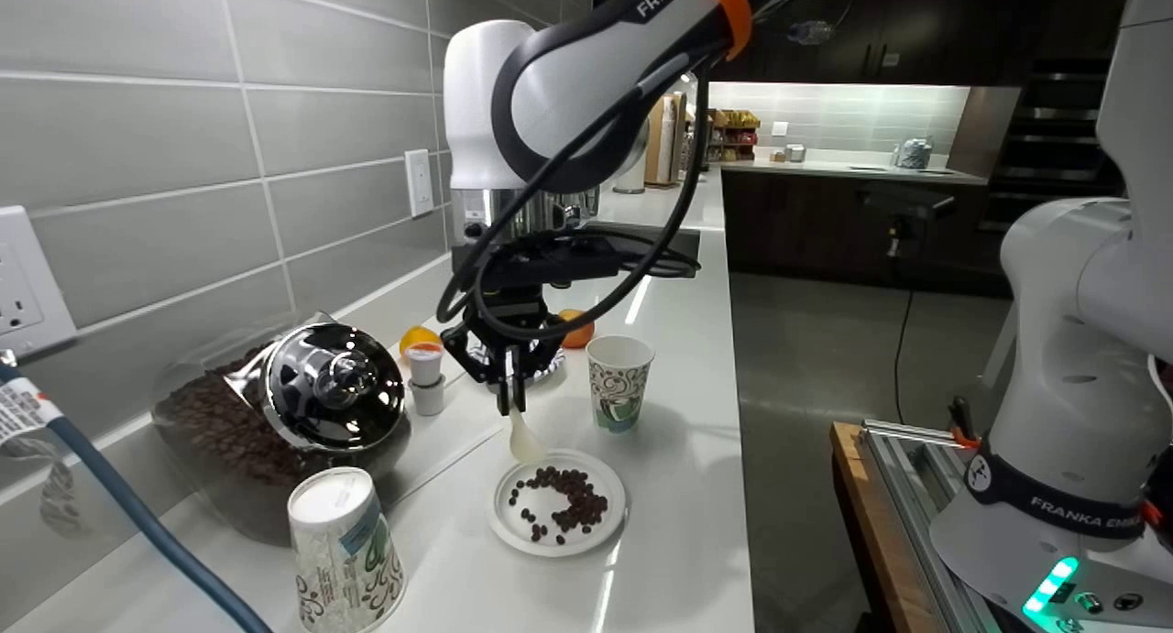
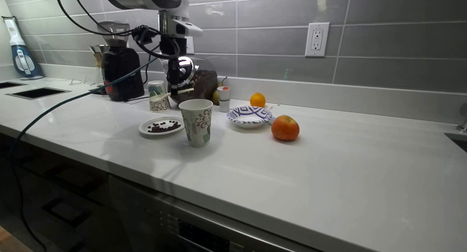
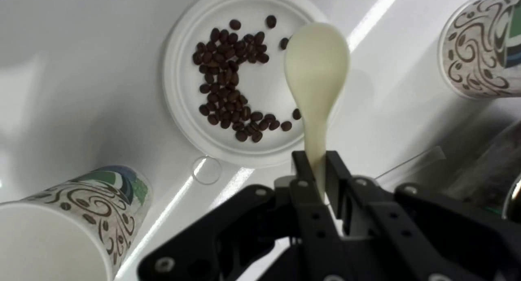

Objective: Use the spoon to put the contents on the plate in the cup

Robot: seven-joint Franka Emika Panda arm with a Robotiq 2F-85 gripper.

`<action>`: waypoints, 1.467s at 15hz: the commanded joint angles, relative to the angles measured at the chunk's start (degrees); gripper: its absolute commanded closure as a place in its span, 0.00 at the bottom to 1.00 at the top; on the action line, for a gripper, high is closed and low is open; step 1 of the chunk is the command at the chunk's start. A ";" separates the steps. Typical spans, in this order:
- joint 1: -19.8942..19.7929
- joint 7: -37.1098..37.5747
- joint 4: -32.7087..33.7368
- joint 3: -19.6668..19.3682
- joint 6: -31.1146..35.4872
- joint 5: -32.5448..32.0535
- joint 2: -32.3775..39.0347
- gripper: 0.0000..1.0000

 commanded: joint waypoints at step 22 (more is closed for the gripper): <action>0.96 7.98 -20.38 -2.90 37.88 -11.22 -1.98 0.97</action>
